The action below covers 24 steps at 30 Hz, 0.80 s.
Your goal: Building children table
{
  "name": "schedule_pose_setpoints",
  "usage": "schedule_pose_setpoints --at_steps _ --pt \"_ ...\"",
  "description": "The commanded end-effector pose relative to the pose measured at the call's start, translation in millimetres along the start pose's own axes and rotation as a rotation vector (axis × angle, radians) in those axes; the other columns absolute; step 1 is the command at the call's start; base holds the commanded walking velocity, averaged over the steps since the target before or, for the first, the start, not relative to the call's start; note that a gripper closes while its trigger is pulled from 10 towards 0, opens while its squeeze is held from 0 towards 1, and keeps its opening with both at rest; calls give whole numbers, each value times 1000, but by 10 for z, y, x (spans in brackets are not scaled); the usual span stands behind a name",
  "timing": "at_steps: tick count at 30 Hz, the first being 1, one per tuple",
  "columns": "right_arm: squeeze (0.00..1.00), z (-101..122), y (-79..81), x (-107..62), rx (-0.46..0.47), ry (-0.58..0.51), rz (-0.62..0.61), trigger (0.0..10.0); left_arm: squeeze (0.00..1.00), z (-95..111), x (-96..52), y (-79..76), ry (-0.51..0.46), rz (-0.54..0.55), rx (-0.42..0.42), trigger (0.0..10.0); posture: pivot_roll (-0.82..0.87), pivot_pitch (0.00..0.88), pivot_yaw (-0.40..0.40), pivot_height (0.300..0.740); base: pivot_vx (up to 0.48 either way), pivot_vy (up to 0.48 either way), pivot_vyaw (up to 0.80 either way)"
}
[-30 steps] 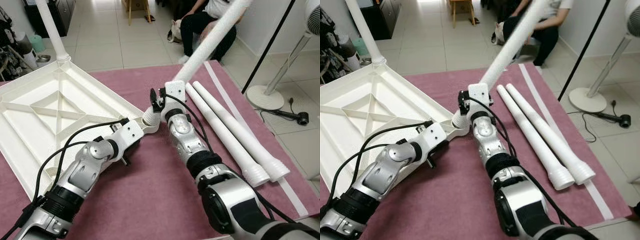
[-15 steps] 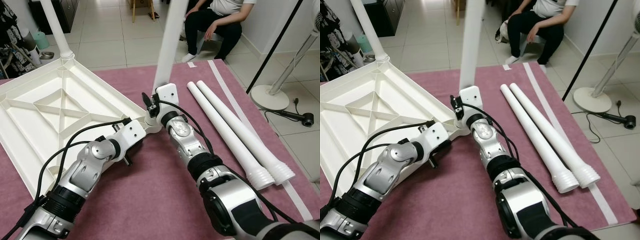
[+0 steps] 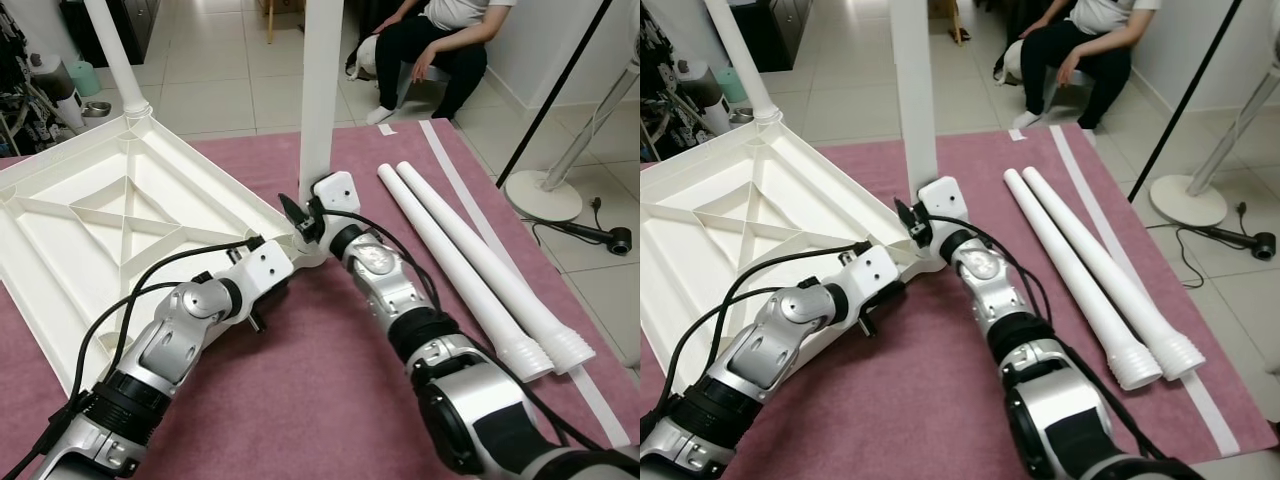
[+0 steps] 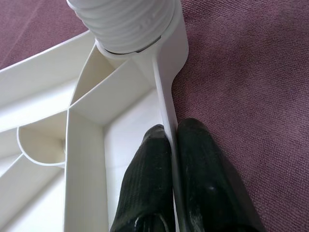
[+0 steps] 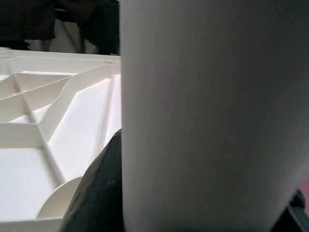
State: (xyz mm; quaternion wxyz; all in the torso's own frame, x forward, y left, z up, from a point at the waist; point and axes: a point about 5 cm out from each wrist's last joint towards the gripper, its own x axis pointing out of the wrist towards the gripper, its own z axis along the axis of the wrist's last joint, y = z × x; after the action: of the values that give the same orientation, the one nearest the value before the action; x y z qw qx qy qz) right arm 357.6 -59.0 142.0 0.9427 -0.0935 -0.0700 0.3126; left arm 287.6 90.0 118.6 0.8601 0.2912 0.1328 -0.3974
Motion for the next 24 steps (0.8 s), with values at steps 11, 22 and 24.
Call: schedule_pose_setpoints --at_steps 11,22,24 --pt "0 -470 -108 -368 155 187 146 10000 0 29 -35 38 -4 9 51 0 112 0 72 740 0 0 0" --pt "0 -582 -145 -341 65 325 17 10000 0 30 -36 34 -5 6 52 0 107 0 67 740 0 0 0" --pt "0 -606 -117 -327 29 355 -8 10000 0 32 -34 31 -6 6 51 0 106 0 66 740 0 0 0"
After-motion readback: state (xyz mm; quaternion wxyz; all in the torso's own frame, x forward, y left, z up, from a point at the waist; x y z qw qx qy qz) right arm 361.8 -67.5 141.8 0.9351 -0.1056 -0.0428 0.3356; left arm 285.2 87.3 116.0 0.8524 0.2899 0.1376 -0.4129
